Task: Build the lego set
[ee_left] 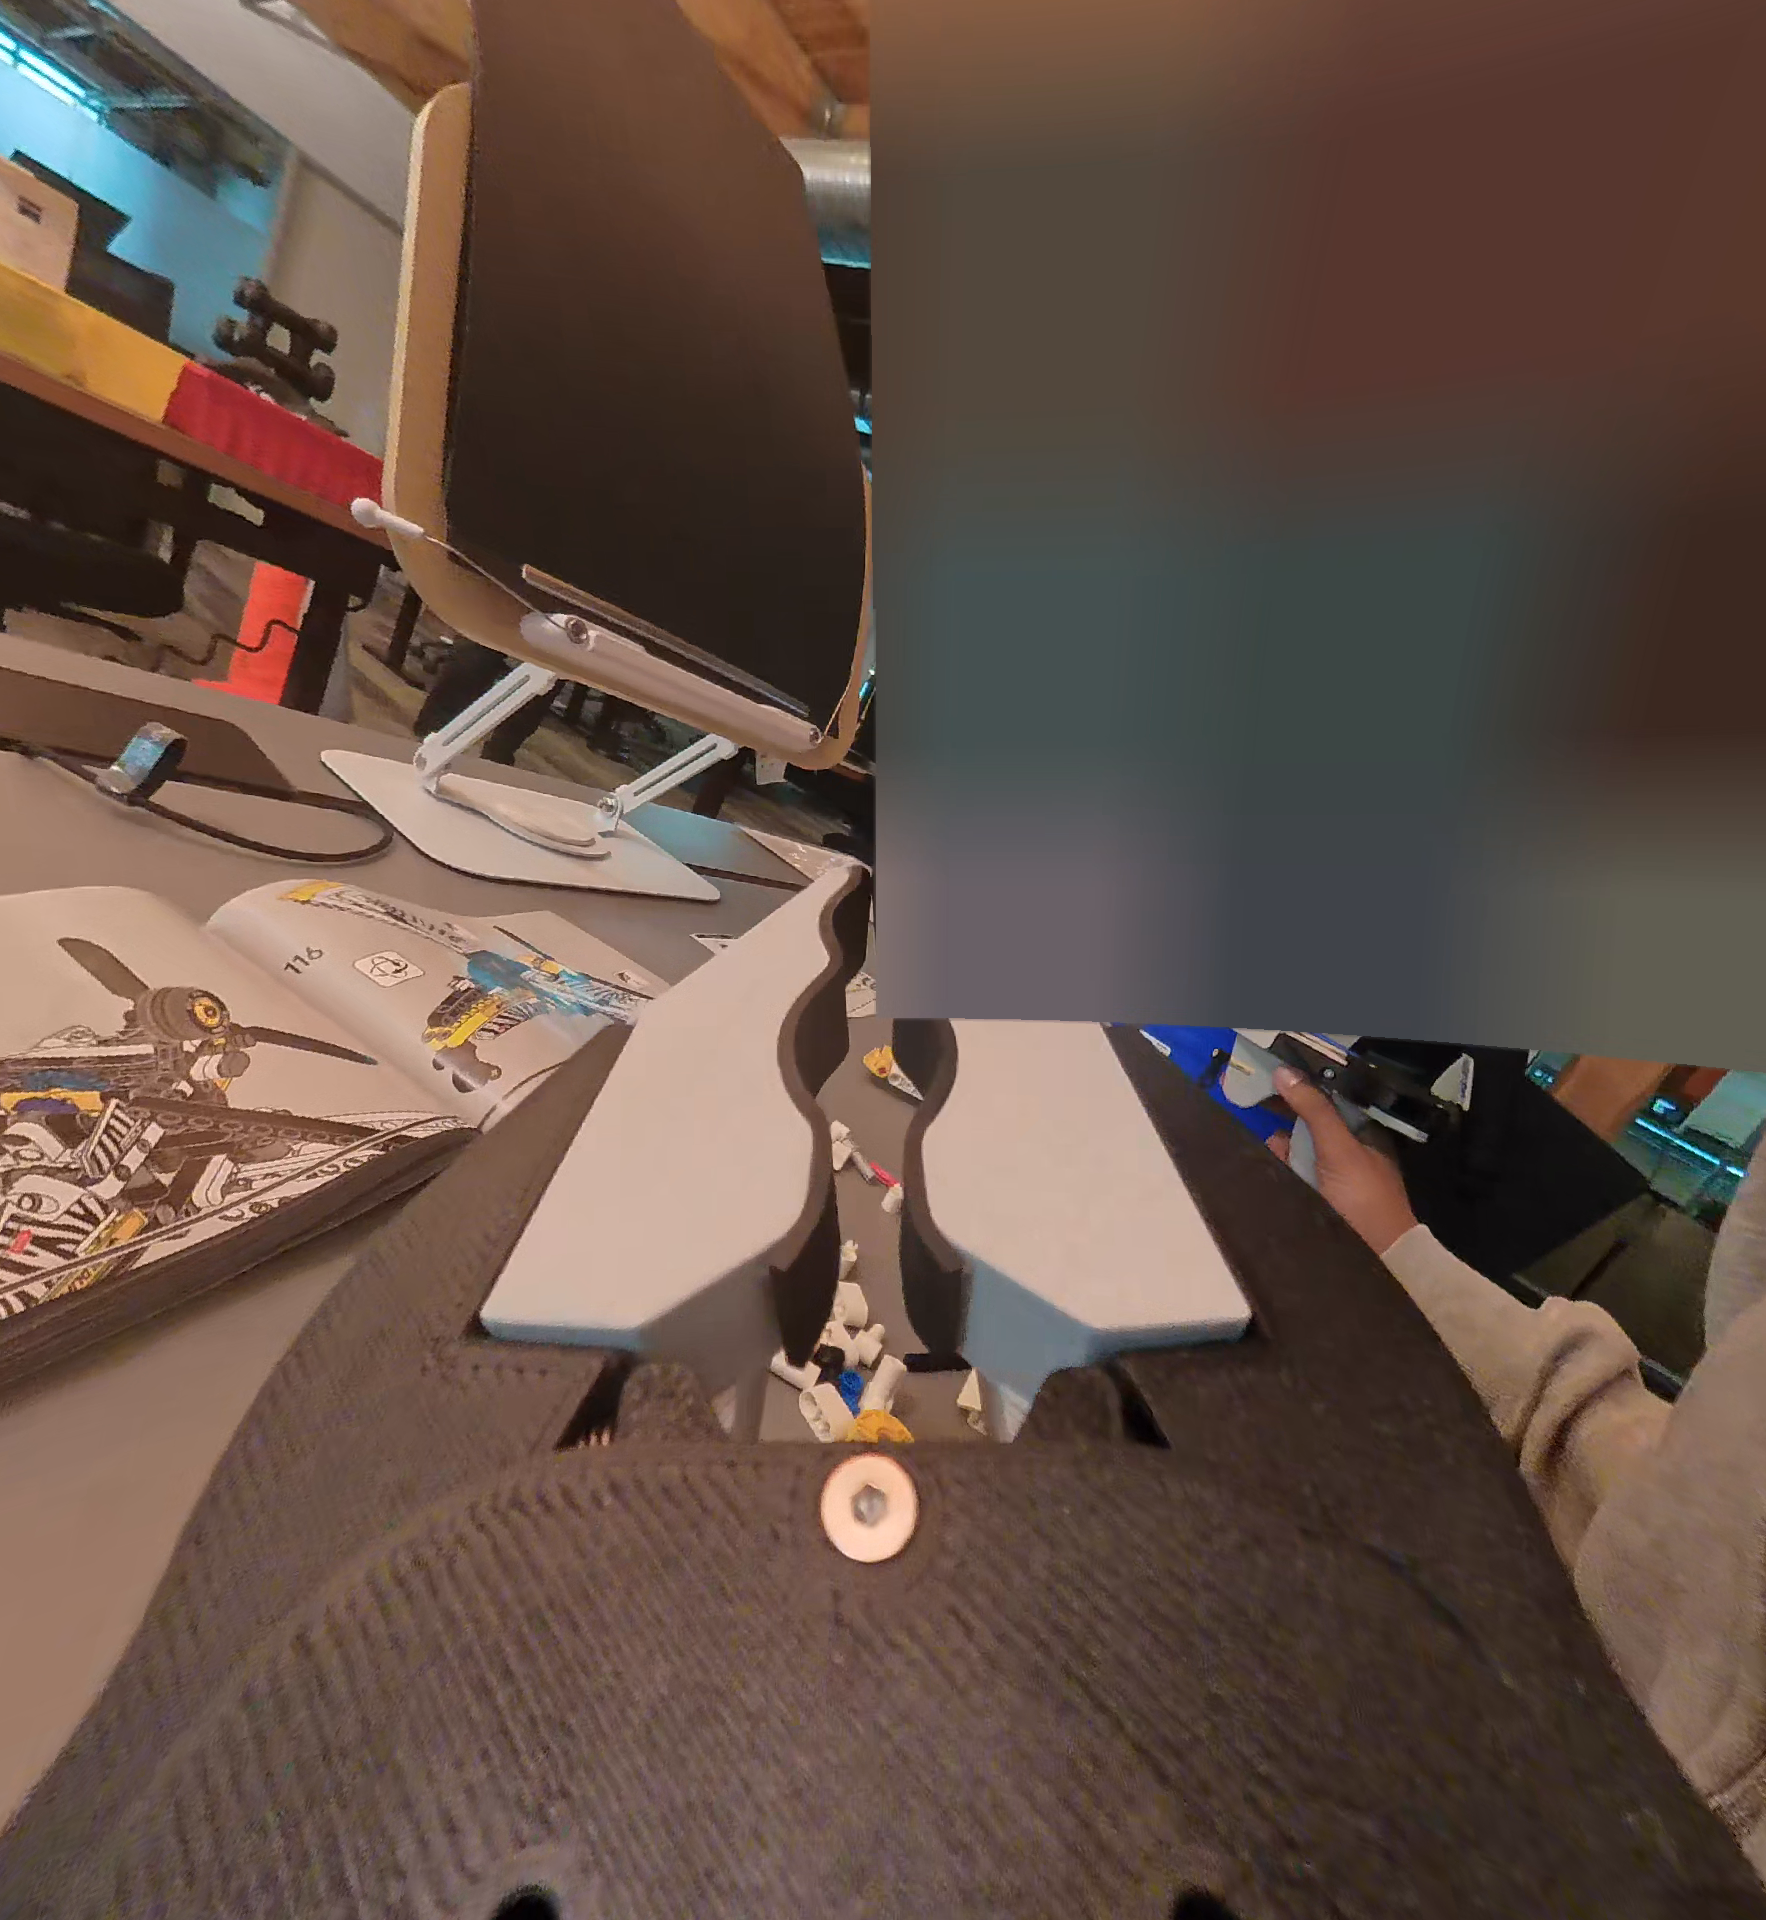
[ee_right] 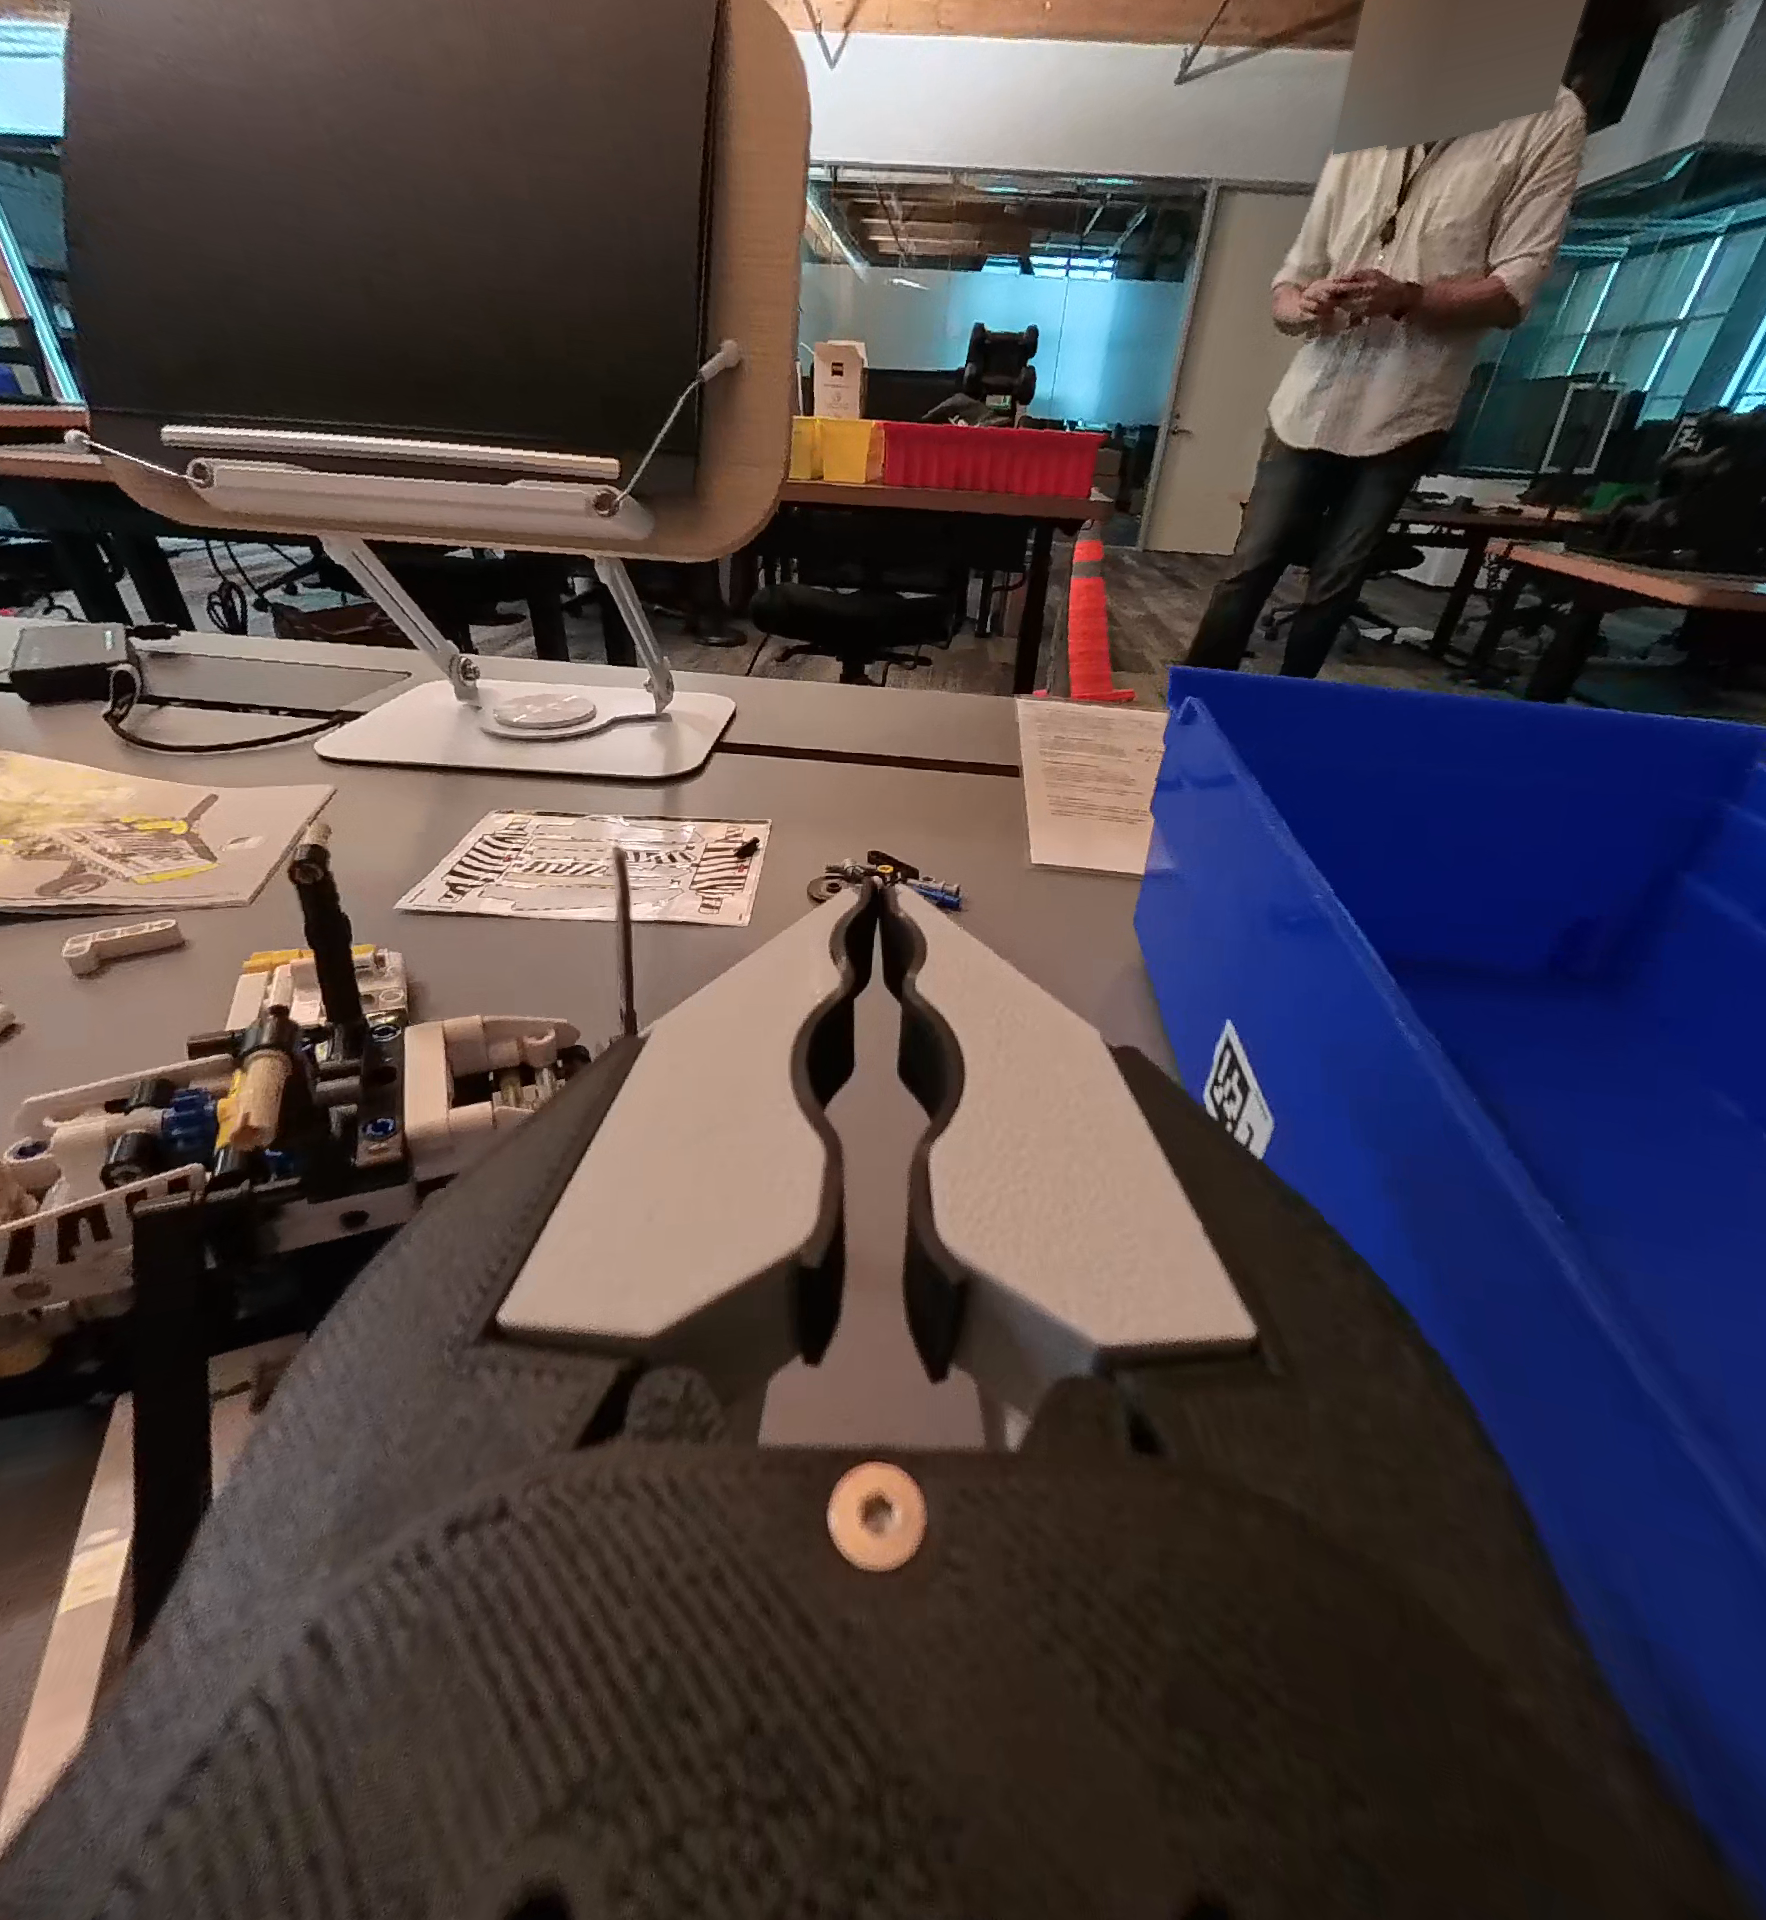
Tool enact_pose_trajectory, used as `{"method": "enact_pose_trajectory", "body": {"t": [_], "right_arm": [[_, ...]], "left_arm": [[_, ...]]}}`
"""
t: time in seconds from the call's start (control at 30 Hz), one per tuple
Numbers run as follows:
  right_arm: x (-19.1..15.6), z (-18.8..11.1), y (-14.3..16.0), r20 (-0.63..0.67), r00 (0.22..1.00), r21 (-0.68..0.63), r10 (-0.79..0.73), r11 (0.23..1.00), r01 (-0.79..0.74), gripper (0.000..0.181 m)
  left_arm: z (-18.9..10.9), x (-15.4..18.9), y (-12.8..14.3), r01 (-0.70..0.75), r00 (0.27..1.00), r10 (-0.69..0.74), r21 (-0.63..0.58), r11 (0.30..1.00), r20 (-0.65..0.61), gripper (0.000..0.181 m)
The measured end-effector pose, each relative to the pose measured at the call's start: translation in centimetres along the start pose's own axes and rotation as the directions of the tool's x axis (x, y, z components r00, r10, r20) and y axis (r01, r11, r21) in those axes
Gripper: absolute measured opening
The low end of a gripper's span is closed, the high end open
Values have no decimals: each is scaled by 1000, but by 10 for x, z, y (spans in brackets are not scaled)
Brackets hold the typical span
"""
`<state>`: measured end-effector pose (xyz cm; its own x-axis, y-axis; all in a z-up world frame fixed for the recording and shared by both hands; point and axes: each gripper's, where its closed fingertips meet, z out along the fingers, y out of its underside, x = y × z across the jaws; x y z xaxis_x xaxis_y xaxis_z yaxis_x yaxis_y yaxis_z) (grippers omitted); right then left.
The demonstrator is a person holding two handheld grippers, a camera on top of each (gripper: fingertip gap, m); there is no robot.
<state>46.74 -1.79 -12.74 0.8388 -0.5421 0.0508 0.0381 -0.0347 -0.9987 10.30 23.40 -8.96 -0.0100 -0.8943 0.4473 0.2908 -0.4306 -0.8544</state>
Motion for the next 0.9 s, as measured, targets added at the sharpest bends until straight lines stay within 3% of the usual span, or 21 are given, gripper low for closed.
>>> {"method": "enact_pose_trajectory", "body": {"t": [0.03, 0.37, 0.9], "right_arm": [[0, 0, 0, 0, 1000, 1, -1, 1000, 1, 0], [3, 0, 0, -8, 1000, 1, 28, 1000, -28, 0], [2, -10, -7, 13, 995, 65, 102, 993, -103, 2]], "left_arm": [[0, 1, 1, -7, 1000, 7, -5, 1000, -2, 1], [9, 13, 31, -86, 996, 81, -161, 983, -38, 2], [7, 11, 35, -147, 989, 148, -182, 972, -11, 1]]}}
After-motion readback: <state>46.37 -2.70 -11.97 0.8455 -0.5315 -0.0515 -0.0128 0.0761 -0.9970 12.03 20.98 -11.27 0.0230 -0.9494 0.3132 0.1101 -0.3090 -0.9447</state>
